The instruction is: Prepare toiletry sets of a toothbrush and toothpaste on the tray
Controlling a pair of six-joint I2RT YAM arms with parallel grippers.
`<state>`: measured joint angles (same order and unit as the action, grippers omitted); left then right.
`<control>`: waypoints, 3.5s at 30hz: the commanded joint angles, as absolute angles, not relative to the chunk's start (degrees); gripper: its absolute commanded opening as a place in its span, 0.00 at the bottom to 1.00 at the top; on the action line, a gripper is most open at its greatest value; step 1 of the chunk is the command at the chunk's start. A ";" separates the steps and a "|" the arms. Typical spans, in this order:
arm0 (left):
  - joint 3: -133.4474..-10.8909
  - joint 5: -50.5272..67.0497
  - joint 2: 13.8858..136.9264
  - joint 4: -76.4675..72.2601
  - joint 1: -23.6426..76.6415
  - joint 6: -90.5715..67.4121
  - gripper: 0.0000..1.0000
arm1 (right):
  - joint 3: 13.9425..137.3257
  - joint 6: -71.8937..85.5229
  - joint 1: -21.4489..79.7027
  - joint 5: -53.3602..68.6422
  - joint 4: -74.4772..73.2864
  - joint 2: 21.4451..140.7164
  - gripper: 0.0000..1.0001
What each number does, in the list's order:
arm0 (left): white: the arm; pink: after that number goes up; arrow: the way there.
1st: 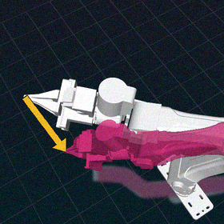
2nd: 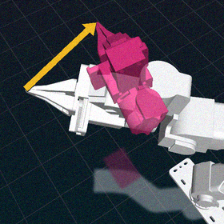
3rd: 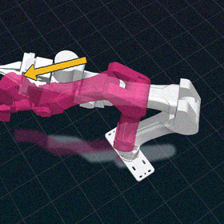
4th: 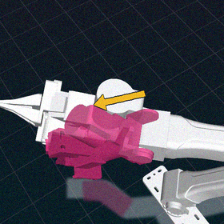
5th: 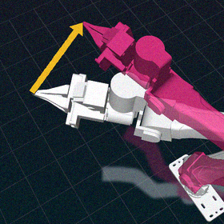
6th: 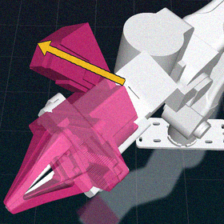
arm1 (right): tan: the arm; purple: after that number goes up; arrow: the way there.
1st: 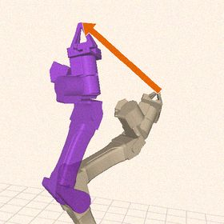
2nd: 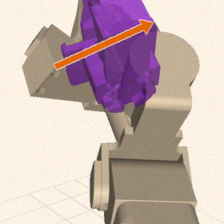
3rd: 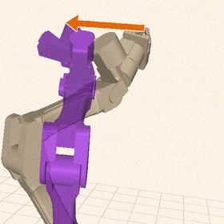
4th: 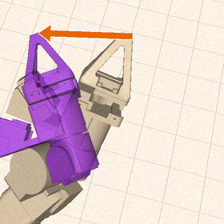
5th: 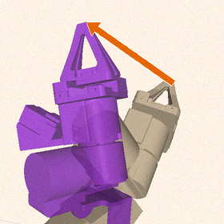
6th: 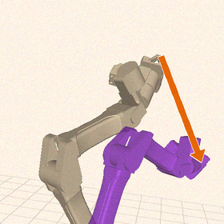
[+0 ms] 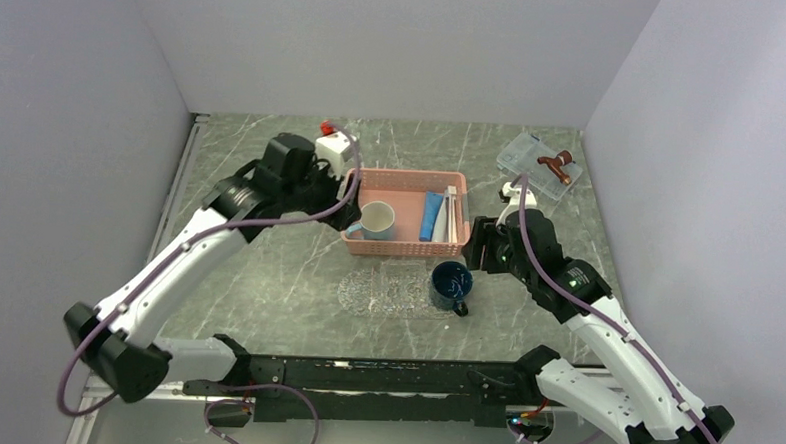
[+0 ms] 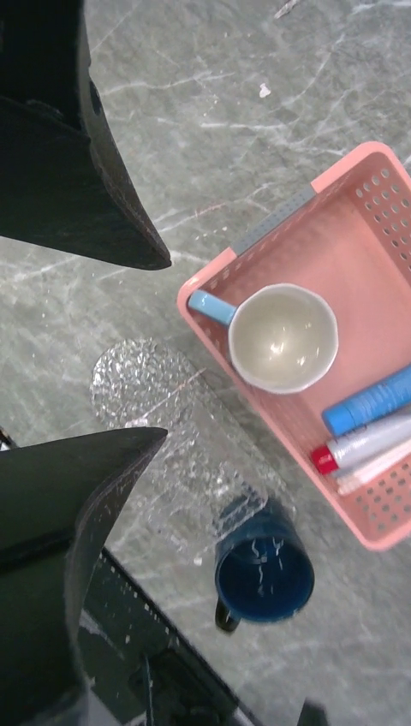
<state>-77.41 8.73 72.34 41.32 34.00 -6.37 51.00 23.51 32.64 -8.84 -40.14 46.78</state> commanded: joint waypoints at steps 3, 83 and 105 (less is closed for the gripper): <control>-87.16 5.02 84.15 46.53 34.69 0.92 0.70 | 50.90 22.20 32.45 -6.51 -39.47 44.93 0.60; -106.78 -5.89 93.70 49.11 34.72 1.34 0.00 | 48.25 25.90 32.52 -1.50 -41.92 37.75 0.60; -81.90 -1.72 70.65 56.43 34.80 -13.81 0.00 | 46.89 29.06 32.52 -6.15 -37.07 42.28 0.60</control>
<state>-84.27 -3.70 74.28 58.65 34.61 -9.87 45.84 28.53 32.64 -4.34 -40.16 41.10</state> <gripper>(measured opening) 0.034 0.597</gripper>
